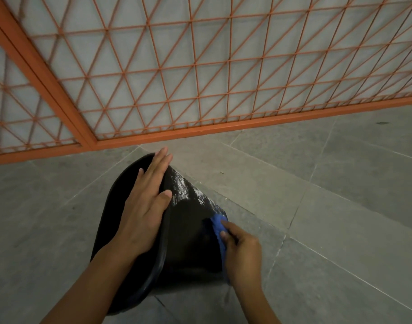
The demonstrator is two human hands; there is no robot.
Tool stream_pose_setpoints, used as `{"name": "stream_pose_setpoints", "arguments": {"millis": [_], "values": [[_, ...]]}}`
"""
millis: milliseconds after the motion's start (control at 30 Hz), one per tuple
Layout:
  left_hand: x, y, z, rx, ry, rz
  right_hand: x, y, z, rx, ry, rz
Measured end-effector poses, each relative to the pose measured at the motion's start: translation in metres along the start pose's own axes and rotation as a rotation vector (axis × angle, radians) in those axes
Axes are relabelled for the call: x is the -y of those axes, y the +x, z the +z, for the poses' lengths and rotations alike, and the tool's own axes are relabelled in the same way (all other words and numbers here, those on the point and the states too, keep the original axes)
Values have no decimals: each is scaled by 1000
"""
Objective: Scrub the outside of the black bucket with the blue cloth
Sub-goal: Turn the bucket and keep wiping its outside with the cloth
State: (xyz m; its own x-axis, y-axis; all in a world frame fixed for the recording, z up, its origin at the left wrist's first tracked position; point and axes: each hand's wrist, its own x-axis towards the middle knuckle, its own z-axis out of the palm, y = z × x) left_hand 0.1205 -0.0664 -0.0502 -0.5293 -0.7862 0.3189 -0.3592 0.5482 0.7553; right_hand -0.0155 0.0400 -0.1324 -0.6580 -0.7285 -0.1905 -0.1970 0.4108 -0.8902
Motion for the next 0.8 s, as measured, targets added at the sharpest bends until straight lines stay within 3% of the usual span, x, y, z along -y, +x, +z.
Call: {"name": "stream_pose_setpoints", "arguments": {"millis": [100, 267, 433, 800], "values": [[4, -1, -1, 4, -57, -5, 0, -5, 6, -5, 12, -64], [6, -1, -4, -26, -43, -7, -2, 20, 2, 36, -56, 22], [10, -2, -6, -26, -59, 22, -16, 5, 10, -17, -70, -35], [2, -3, -5, -26, -70, 20, -26, 23, 10, 1, -92, 35]]}}
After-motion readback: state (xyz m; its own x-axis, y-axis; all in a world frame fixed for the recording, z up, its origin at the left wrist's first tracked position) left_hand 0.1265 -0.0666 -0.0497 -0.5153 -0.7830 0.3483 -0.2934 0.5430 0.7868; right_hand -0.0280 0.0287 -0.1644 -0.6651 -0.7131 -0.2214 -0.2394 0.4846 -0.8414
